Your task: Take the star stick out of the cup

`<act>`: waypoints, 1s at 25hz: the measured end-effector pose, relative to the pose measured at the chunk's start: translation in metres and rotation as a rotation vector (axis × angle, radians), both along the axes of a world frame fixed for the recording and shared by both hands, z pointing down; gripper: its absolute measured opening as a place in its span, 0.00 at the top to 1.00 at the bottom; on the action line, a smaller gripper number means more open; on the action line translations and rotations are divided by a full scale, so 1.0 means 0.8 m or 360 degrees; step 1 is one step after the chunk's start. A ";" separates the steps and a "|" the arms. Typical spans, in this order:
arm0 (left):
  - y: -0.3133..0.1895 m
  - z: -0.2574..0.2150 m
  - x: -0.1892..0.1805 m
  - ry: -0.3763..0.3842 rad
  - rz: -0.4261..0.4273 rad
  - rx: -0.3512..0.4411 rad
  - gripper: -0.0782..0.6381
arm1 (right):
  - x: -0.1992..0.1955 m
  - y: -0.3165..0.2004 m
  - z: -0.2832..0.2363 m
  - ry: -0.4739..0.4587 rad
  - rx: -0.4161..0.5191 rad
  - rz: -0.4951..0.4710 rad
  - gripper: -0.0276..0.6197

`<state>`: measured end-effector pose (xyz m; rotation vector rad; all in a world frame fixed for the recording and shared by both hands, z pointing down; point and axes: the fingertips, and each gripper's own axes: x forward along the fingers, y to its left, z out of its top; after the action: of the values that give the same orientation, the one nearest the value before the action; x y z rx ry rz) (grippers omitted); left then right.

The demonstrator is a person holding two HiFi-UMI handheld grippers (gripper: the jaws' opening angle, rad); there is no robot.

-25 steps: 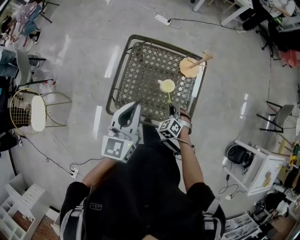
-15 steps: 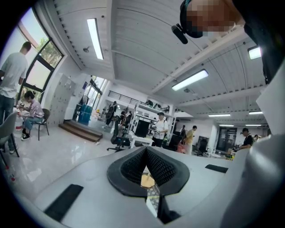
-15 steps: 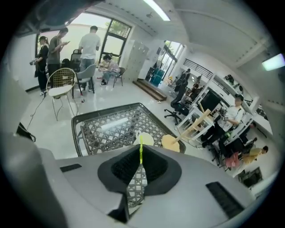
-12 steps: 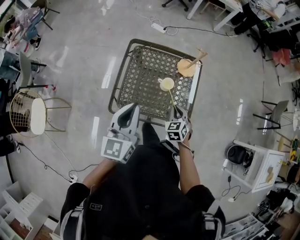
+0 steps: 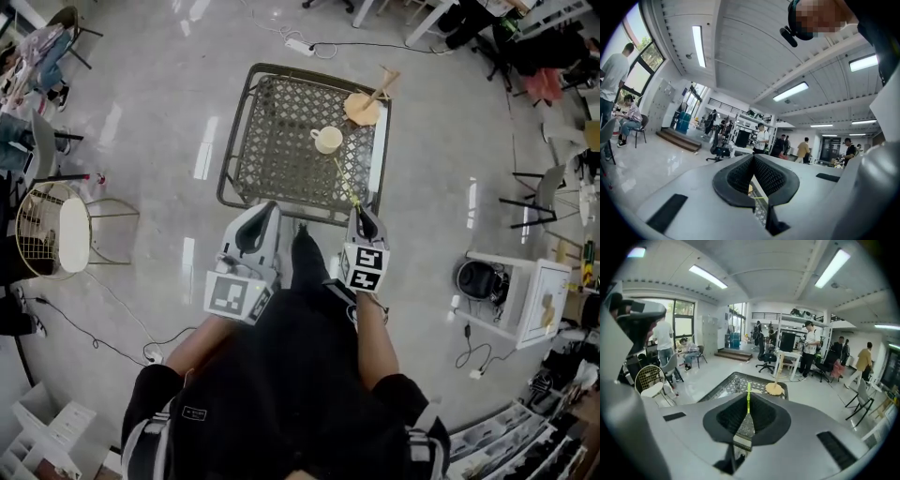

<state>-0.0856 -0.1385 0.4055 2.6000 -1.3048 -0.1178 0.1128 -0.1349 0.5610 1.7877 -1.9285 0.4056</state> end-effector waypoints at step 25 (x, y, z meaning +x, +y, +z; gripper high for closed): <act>0.073 0.017 0.063 -0.0132 -0.0033 -0.0006 0.87 | 0.011 0.121 -0.115 -0.0359 0.0348 0.0027 0.93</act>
<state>-0.0352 -0.0803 0.4188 2.6143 -1.3585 -0.0108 0.1214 -0.0378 0.4691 1.9691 -2.1865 0.4323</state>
